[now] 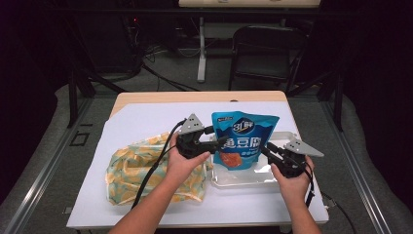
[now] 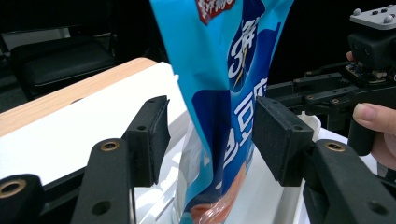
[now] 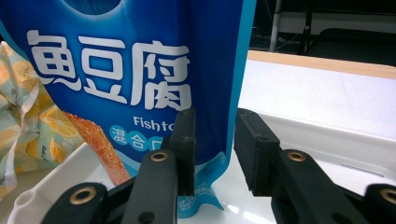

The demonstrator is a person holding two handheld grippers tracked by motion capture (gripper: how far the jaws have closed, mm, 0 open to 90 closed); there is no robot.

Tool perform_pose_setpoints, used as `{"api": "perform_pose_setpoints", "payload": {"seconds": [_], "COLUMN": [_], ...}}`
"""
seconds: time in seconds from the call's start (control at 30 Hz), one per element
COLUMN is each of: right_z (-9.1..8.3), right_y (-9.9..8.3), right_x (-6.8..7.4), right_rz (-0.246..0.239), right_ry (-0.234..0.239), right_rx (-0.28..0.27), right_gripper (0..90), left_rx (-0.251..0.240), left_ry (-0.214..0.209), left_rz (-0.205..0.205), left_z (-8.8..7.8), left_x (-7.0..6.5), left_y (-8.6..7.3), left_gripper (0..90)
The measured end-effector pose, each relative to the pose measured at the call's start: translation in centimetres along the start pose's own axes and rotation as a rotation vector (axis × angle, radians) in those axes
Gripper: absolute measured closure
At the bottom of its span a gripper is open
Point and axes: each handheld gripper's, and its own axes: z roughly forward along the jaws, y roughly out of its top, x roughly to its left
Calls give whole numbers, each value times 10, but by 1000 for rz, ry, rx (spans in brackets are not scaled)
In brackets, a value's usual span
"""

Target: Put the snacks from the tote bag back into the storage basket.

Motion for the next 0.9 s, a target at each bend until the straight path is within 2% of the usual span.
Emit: {"api": "perform_pose_setpoints", "payload": {"seconds": [0.27,0.43,0.57,0.6,0.63,0.73,0.9], "right_z": [-6,-12,-18,-20,-22,-27,-32], "right_y": [-2,2,1,2,2,6,10], "right_x": [-1,-5,-3,-3,-2,0,9], "right_rz": [6,54,38,39,43,33,6], "right_ry": [4,17,10,15,21,30,64], "right_rx": [9,-13,2,1,-10,-8,-8], "right_gripper": [685,678,671,670,668,660,646], "left_rx": [1,-7,-32,-32,-40,-51,-73], "left_ry": [28,42,60,60,73,97,145], "left_rz": [-2,1,-16,-16,-23,-27,-57], "left_z": [-20,-39,-60,-60,-72,-89,-120], "left_x": [2,6,13,13,17,23,37], "left_y": [4,6,9,9,10,9,7], "left_gripper": [461,461,461,461,461,461,460]}}
